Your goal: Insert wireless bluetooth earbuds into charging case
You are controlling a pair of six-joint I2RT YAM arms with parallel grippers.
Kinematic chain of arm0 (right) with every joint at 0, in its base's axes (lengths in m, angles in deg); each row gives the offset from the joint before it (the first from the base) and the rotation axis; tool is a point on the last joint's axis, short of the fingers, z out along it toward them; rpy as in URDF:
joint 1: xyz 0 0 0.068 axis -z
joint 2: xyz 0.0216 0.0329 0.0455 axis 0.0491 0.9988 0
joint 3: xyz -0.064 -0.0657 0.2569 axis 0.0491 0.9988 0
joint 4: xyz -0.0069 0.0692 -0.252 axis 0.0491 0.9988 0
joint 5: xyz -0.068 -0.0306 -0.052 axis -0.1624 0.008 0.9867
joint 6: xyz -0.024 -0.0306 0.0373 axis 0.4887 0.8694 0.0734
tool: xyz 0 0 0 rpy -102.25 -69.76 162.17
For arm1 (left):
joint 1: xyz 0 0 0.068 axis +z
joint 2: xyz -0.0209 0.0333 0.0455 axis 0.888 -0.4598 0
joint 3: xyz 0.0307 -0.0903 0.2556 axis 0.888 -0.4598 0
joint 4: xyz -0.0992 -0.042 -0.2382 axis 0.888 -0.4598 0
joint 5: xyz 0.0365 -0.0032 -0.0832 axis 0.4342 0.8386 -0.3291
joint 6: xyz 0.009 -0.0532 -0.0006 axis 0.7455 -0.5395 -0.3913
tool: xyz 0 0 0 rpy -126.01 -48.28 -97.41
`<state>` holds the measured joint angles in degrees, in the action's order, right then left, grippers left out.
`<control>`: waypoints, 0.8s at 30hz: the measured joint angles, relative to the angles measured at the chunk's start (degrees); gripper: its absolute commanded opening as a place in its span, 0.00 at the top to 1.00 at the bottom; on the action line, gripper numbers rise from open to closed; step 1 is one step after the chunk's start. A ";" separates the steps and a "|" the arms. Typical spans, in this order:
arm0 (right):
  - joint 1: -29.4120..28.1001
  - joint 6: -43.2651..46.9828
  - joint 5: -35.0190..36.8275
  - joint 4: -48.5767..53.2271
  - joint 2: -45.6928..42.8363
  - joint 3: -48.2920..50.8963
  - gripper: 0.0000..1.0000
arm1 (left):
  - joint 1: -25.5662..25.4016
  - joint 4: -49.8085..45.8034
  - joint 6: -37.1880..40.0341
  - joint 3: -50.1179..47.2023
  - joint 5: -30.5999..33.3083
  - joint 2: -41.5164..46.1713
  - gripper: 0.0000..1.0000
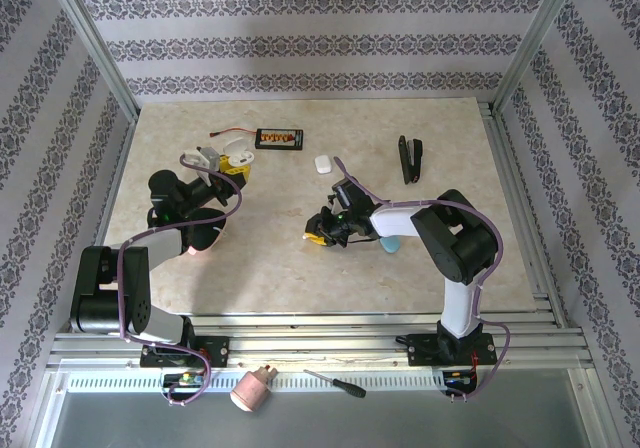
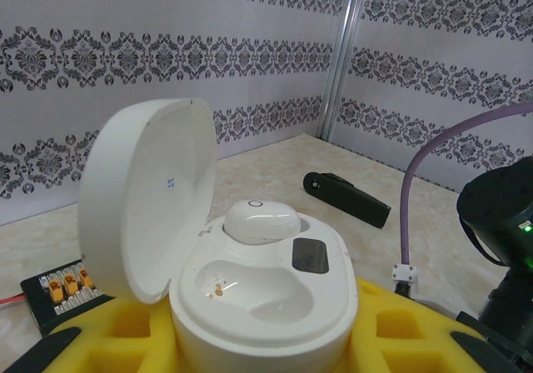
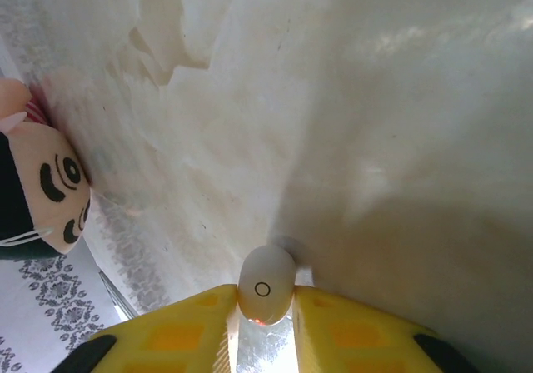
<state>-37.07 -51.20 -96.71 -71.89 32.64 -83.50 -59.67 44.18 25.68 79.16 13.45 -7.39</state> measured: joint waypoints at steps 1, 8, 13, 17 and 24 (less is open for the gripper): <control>0.00 0.00 0.00 0.31 0.00 -0.24 0.73 | 0.00 0.00 0.00 0.00 -0.02 0.00 0.77; 0.02 -0.04 -0.17 1.92 0.59 -1.31 0.78 | 0.00 0.42 -0.07 0.00 -0.46 -0.44 0.77; 0.04 0.04 0.13 1.29 0.66 -1.31 0.81 | -0.02 0.83 -0.44 0.00 -0.48 -1.14 0.77; 0.04 1.09 0.66 1.11 0.63 -1.31 0.81 | -0.15 1.20 -0.46 0.00 -0.72 -1.40 0.77; 0.33 3.28 3.26 2.69 -1.22 -0.79 0.80 | -1.97 0.94 0.70 0.02 -0.74 -1.66 0.77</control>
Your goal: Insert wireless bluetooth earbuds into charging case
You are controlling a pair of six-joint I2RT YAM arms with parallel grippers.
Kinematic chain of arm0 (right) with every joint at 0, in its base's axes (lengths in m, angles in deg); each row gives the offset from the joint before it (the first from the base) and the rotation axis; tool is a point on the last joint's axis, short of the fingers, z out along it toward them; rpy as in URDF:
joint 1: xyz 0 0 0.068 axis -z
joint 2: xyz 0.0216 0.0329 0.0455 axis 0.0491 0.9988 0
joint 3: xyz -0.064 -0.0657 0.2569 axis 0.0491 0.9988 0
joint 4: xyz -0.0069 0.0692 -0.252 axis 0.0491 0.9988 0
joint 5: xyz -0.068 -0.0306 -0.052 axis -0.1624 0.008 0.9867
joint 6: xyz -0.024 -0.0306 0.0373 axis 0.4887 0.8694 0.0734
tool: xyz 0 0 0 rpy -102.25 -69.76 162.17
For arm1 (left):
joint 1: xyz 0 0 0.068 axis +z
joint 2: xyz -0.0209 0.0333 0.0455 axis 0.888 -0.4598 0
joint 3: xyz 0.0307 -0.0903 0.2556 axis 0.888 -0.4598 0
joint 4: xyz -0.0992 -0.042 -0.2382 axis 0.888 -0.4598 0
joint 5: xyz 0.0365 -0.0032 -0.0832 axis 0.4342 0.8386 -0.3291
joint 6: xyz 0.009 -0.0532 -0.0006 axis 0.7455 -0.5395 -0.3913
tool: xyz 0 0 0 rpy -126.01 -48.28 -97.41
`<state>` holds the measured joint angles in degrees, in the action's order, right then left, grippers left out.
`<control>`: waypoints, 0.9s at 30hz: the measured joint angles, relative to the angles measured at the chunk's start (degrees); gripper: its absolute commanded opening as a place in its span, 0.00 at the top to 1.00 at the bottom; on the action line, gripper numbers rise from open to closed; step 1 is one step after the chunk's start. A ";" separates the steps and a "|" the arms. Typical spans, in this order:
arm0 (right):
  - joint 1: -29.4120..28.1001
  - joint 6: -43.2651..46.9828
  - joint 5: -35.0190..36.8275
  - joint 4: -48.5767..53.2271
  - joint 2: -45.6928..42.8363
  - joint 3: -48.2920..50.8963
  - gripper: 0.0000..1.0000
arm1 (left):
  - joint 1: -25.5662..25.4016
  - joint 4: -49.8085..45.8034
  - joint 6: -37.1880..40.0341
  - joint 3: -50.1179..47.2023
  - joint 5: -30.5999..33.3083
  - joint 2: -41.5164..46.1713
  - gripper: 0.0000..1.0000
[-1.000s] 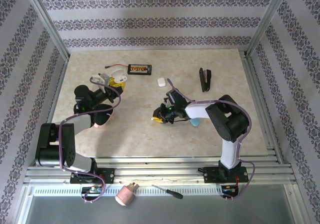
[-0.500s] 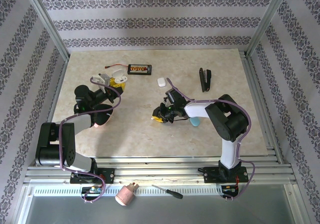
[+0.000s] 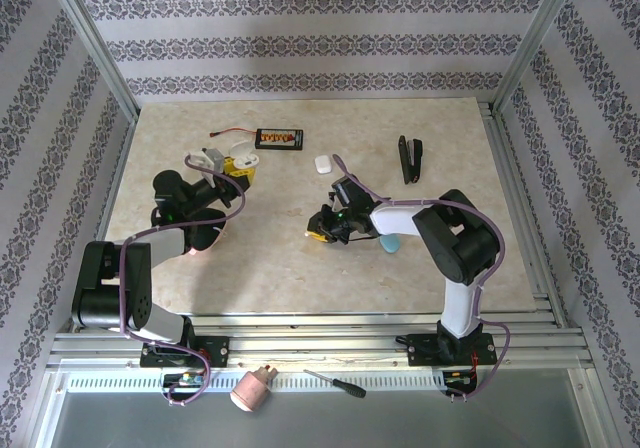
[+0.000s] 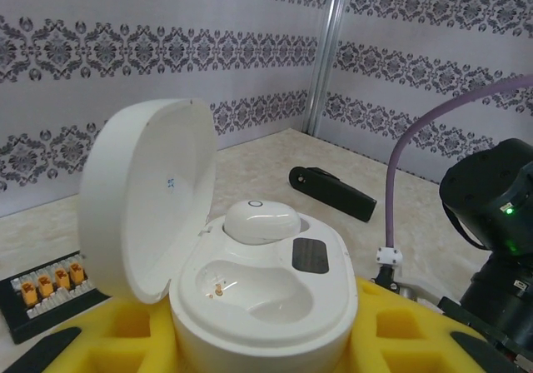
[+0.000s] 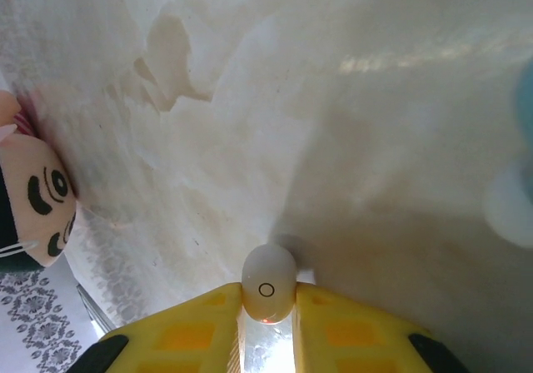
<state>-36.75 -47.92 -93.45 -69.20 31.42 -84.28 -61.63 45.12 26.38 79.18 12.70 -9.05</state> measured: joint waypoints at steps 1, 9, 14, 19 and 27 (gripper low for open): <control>0.11 0.33 0.46 0.55 -0.74 0.39 0.80 | -0.66 -0.59 0.92 0.00 0.31 0.04 0.77; 2.01 4.28 2.29 6.32 -9.05 2.16 0.80 | -8.37 -8.70 12.00 -0.13 4.07 1.29 0.78; 3.10 7.23 3.69 10.58 -14.45 2.12 0.80 | -11.61 -9.29 15.91 -1.60 4.87 1.18 0.78; 3.08 11.15 5.05 16.90 -18.99 0.04 0.79 | -13.53 -9.29 17.35 -2.14 4.42 -0.31 0.78; 3.04 14.80 4.96 21.62 -22.91 -6.38 0.80 | -16.57 -9.42 18.10 -2.12 3.65 -3.69 0.77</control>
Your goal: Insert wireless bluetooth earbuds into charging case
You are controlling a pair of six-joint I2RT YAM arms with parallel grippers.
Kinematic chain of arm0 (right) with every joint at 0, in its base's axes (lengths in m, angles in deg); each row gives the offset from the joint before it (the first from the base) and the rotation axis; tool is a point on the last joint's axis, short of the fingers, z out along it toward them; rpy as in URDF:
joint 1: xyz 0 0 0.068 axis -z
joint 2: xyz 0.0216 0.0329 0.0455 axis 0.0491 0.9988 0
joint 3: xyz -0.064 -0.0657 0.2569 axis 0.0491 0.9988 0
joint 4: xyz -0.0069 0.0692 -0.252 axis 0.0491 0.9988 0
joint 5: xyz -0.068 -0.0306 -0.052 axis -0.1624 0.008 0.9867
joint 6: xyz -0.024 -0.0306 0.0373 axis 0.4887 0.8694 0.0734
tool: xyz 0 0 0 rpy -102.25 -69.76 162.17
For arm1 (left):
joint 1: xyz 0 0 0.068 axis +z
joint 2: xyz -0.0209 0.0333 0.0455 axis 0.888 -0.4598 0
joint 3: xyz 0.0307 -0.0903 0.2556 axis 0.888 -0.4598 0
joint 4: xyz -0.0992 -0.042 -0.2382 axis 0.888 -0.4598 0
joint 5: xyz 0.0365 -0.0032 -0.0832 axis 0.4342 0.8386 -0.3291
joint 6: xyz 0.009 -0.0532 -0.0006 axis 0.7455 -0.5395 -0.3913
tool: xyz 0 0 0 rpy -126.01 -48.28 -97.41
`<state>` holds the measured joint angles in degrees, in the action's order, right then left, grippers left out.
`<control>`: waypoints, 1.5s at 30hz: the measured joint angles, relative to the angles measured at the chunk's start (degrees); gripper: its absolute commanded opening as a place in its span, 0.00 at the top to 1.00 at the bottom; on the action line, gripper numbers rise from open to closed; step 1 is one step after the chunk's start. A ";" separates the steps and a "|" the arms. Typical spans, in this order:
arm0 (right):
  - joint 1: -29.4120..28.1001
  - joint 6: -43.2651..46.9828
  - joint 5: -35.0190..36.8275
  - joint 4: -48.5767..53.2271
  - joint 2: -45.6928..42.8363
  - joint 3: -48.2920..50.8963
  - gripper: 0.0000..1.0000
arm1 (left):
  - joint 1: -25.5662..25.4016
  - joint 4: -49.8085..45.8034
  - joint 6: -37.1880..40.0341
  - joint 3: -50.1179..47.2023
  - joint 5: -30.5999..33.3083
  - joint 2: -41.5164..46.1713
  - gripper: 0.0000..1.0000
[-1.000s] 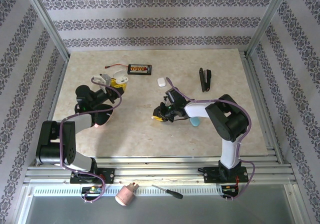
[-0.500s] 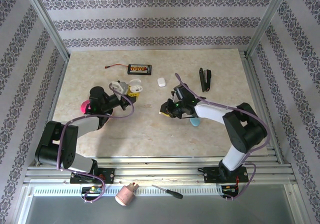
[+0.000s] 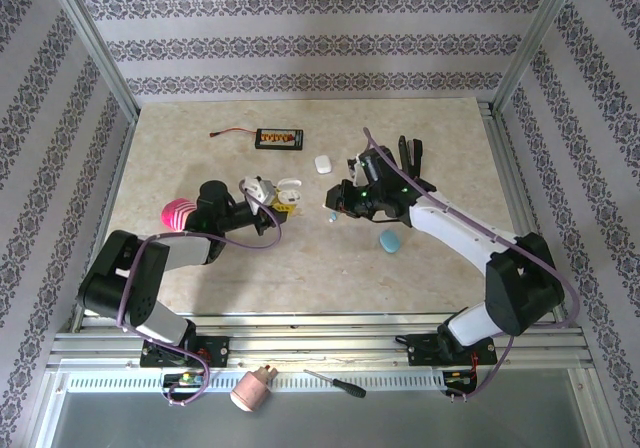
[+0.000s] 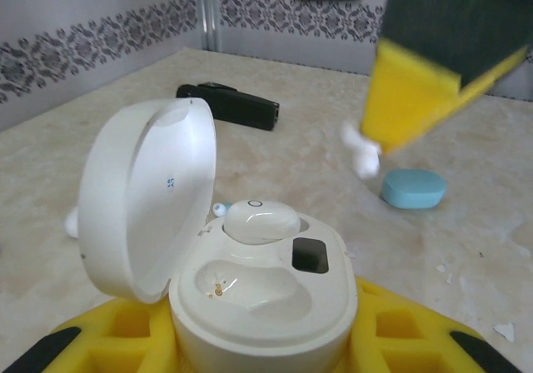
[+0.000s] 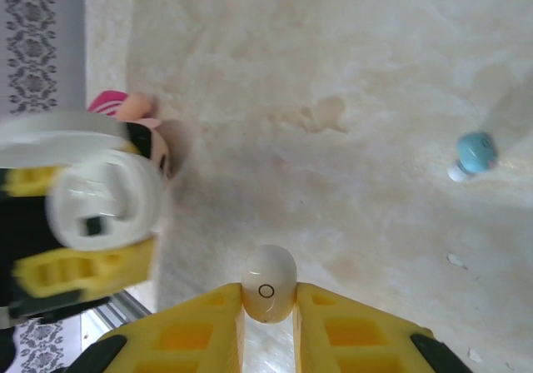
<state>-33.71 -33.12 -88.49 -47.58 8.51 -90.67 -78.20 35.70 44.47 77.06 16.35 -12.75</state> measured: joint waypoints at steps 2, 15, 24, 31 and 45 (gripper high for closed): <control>-0.07 0.55 0.00 0.70 -0.09 -2.10 0.80 | -0.76 -0.35 0.42 0.11 -0.26 -0.90 0.77; -6.14 3.02 0.00 2.16 2.86 -9.77 0.80 | -3.63 -1.66 2.34 3.43 -0.07 -4.13 0.77; -6.86 3.02 0.04 2.19 5.60 -10.01 0.80 | -4.00 -1.90 2.34 3.72 -0.07 -4.13 0.77; -6.88 2.99 0.11 2.16 5.97 -10.01 0.81 | -4.55 -1.92 2.34 3.98 -0.04 -4.13 0.77; -7.26 3.02 0.72 2.16 7.91 -10.01 0.81 | -4.63 -4.02 3.43 4.72 0.24 -4.11 0.77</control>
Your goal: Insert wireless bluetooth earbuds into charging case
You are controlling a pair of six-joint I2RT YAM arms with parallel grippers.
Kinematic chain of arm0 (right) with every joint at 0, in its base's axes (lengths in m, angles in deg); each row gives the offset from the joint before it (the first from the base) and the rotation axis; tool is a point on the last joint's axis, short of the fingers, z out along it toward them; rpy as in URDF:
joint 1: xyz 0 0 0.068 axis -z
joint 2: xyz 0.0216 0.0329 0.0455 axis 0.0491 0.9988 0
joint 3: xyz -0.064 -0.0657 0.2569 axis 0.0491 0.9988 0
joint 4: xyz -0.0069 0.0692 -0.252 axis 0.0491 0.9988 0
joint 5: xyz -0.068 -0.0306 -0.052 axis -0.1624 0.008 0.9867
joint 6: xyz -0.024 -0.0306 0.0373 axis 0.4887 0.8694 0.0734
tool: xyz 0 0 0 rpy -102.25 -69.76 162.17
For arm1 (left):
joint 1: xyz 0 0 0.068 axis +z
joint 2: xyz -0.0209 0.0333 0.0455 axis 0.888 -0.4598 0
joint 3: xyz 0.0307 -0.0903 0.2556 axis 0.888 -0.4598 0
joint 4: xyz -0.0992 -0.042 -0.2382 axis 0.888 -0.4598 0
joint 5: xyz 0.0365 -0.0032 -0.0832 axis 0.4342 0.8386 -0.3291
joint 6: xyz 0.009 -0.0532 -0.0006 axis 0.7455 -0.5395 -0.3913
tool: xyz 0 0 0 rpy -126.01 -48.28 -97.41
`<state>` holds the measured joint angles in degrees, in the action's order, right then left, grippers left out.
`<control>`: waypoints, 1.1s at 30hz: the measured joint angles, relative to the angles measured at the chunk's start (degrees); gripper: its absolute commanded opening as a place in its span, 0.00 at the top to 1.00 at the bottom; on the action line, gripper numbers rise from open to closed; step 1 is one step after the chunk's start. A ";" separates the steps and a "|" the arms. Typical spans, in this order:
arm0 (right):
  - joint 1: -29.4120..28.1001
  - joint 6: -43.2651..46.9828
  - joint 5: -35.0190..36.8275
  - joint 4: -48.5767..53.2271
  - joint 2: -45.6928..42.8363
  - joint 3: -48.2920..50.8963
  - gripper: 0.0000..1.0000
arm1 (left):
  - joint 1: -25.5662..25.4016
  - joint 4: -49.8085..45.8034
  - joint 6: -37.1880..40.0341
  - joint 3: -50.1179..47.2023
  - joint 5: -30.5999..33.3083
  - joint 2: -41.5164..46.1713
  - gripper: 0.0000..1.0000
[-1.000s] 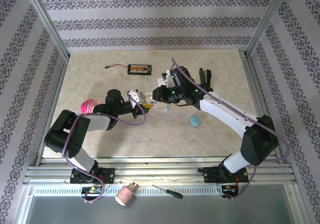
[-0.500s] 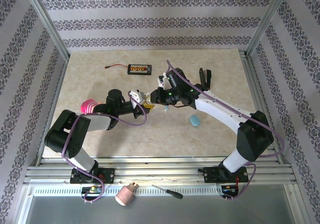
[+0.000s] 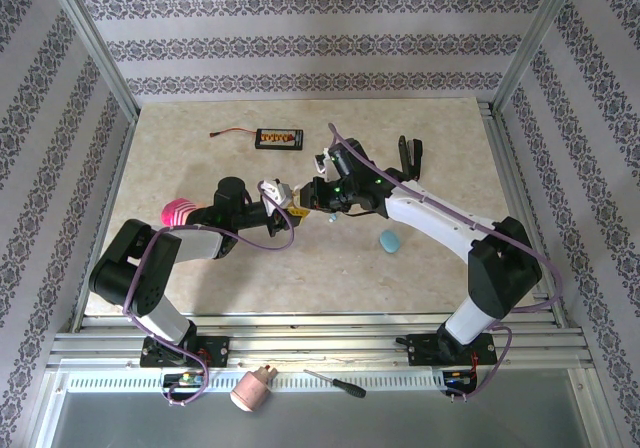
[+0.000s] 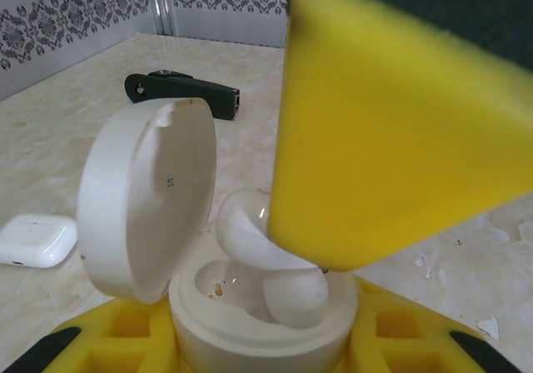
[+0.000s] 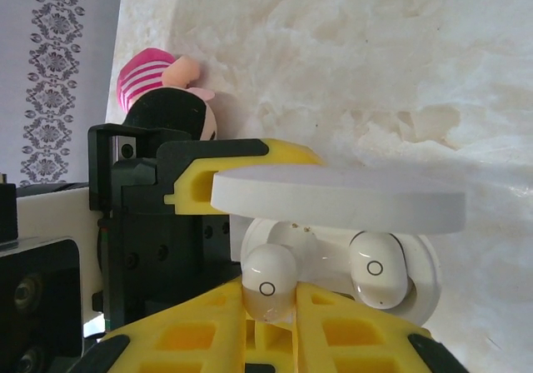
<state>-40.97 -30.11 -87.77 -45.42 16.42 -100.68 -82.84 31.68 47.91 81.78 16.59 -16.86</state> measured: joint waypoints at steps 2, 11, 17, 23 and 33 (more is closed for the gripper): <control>0.00 0.00 0.26 0.02 0.15 0.00 0.81 | 0.00 -0.22 0.17 0.00 0.15 0.00 0.77; 0.02 0.02 1.42 0.85 0.15 0.00 0.81 | -0.07 -0.33 0.46 0.22 0.11 0.07 0.77; 0.00 0.28 1.25 0.87 0.37 -0.17 0.78 | -0.07 -0.90 0.48 0.46 0.11 0.07 0.77; -0.66 1.11 1.18 0.87 0.70 -0.26 0.72 | -0.07 -1.53 0.63 0.48 0.11 0.07 0.77; -0.44 2.25 1.01 0.52 -0.42 0.07 0.58 | -0.07 -1.22 0.61 0.48 0.15 0.07 0.77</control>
<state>-41.40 -27.85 -86.76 -44.89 16.01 -100.61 -82.90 30.46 48.52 82.27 16.75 -16.79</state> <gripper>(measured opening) 0.406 0.351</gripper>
